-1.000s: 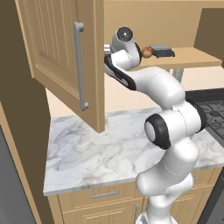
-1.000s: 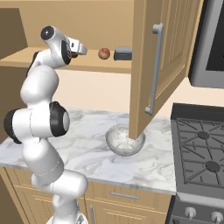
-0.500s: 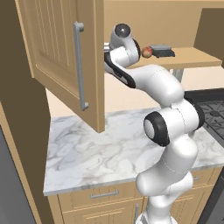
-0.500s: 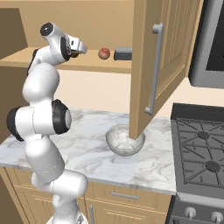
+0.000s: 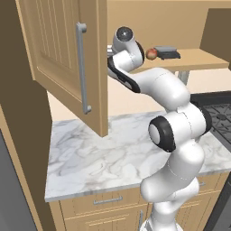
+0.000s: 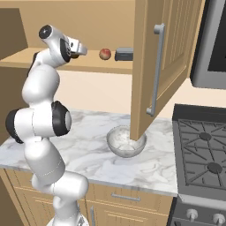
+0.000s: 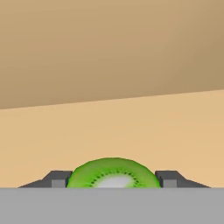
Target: Open the cabinet. Pick the kiwi and peach from the cabinet and place them into the bowl. Then close the cabinet.
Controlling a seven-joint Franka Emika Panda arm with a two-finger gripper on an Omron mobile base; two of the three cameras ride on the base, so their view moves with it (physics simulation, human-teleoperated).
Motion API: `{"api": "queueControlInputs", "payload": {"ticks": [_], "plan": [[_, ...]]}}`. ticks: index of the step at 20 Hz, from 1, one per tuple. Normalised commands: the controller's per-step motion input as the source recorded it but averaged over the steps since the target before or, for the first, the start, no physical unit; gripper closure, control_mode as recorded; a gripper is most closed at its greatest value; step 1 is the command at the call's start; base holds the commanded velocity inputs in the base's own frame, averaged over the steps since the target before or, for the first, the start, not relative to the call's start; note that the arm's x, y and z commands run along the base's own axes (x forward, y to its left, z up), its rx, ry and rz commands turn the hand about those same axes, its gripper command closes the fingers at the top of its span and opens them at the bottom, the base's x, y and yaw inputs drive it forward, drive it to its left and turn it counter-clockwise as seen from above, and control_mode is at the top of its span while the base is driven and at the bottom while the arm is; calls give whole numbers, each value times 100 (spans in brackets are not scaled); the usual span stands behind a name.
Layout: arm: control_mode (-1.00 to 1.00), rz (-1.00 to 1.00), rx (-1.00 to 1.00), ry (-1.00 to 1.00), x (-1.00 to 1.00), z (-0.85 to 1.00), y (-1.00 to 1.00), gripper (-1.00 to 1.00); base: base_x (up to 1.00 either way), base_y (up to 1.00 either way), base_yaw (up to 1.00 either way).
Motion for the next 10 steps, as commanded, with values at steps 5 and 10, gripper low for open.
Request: {"api": "queueControlInputs", "payload": {"ticks": [5, 10], "plan": [[-100, 0, 2, 0, -1, 0, -1, 100, 0, 0, 0], [-100, 0, 0, -1, -31, 0, 0, 100, 0, 0, 0]]}}
